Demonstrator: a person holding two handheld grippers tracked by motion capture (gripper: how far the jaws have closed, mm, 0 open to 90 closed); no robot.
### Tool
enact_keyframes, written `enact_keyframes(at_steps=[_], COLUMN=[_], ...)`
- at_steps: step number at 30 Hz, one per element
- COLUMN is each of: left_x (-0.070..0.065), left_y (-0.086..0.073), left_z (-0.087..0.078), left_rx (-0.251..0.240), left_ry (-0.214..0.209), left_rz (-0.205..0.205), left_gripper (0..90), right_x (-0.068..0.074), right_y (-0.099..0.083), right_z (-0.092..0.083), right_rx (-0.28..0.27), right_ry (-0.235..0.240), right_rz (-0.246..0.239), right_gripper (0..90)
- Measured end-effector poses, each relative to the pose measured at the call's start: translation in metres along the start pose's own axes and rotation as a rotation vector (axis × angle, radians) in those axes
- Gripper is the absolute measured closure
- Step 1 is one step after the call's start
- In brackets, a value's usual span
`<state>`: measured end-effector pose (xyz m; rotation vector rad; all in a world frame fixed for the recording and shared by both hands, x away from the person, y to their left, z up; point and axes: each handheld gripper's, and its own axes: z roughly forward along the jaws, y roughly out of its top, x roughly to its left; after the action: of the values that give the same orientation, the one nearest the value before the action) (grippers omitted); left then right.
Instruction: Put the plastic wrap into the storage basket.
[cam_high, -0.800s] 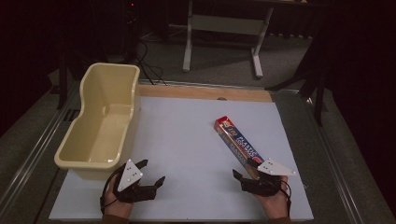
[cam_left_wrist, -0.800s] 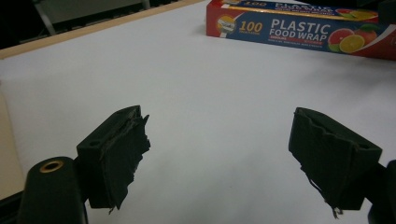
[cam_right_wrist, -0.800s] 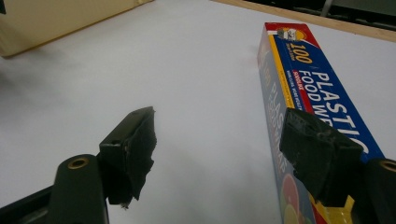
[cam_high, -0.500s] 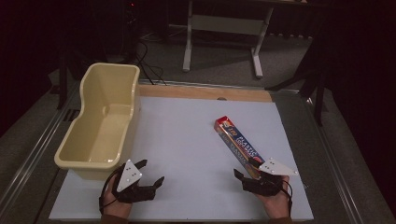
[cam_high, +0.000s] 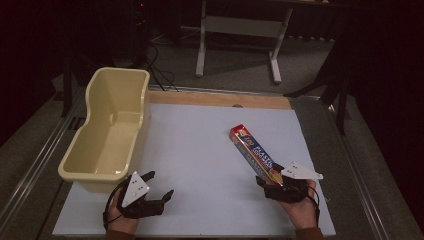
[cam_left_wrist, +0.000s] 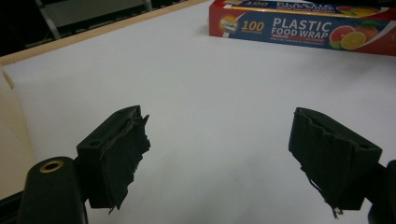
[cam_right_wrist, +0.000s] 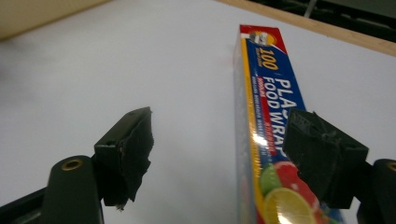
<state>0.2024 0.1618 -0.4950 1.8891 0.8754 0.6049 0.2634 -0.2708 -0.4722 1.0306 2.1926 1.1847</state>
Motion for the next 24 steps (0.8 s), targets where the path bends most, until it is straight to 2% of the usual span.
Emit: enact_keyframes(at_steps=[4,10,16,17,19,24], left_x=[0.000,0.000,0.000,0.000,0.000,0.000], left_y=[0.000,0.000,0.000,0.000,0.000,-0.001], left_z=[-0.001,0.000,0.000,0.000,0.001,0.001], left_rx=[0.000,0.001,0.003,0.003,0.000,0.001], left_ry=[-0.001,-0.003,-0.006,-0.006,-0.007,-0.009], left_rz=[0.002,0.000,-0.001,-0.001,-0.004,-0.004], left_gripper=[18.7,18.7,18.7,18.7,18.7,18.7], right_x=[-0.009,-0.019,-0.031,-0.035,-0.038,-0.043], right_y=[0.004,0.008,0.012,0.012,0.012,0.014], right_z=[0.004,0.010,0.023,0.030,0.036,0.045], right_rx=[0.061,0.121,0.187,0.220,0.246,0.281], right_ry=[-0.013,-0.018,-0.017,-0.019,-0.020,-0.033], right_rz=[-0.024,-0.024,-0.041,-0.041,-0.042,-0.037], right_gripper=[22.6,22.0,21.8,21.9,21.9,22.4])
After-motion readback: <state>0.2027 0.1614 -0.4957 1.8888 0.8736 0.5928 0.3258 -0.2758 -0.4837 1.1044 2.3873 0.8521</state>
